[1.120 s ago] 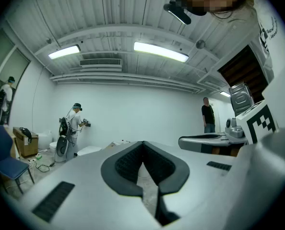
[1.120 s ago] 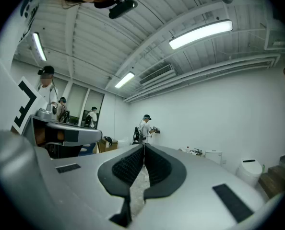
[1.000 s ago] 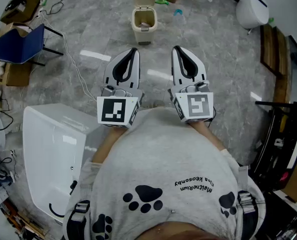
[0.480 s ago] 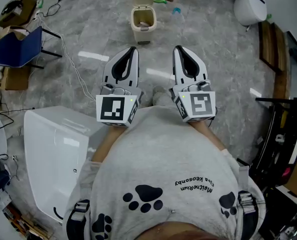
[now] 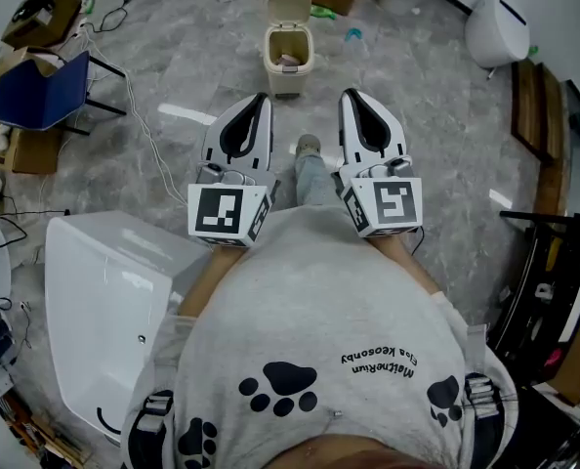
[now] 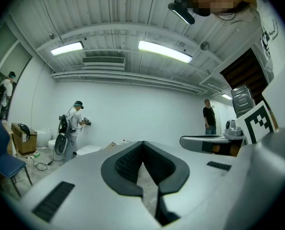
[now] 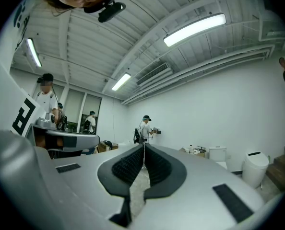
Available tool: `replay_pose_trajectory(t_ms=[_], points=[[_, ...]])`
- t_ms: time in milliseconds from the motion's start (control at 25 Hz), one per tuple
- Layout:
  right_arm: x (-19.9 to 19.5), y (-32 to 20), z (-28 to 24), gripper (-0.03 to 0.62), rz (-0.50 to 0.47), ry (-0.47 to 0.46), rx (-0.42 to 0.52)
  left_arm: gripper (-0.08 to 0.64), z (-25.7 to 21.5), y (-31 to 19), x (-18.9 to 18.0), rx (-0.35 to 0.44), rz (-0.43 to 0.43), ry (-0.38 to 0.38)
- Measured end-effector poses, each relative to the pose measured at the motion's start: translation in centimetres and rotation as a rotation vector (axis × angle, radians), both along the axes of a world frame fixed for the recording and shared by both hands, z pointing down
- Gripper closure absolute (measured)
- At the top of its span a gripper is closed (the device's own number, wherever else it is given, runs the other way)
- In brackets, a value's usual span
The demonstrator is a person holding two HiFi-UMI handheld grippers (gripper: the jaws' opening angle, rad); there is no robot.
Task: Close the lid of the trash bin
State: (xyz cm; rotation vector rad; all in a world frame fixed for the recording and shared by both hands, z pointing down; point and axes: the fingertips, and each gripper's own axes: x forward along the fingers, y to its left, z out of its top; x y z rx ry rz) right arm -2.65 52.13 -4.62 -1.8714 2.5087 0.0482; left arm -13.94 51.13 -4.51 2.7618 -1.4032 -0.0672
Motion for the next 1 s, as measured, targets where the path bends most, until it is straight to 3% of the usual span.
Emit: replay_pose_trajectory(t_ms=[320, 1000], points=[[2.0, -8.5, 1.0, 0.560, -0.035, -0.006, -0.003, 0.540, 0.9, -8.1, 2.1, -0.013, -0.013, 0.004], [9.7, -35.8, 1.3, 0.560, -0.095, 0.005, -0.053, 0.540, 0.5, -34.6, 9.6, -0.012, -0.059, 0.013]])
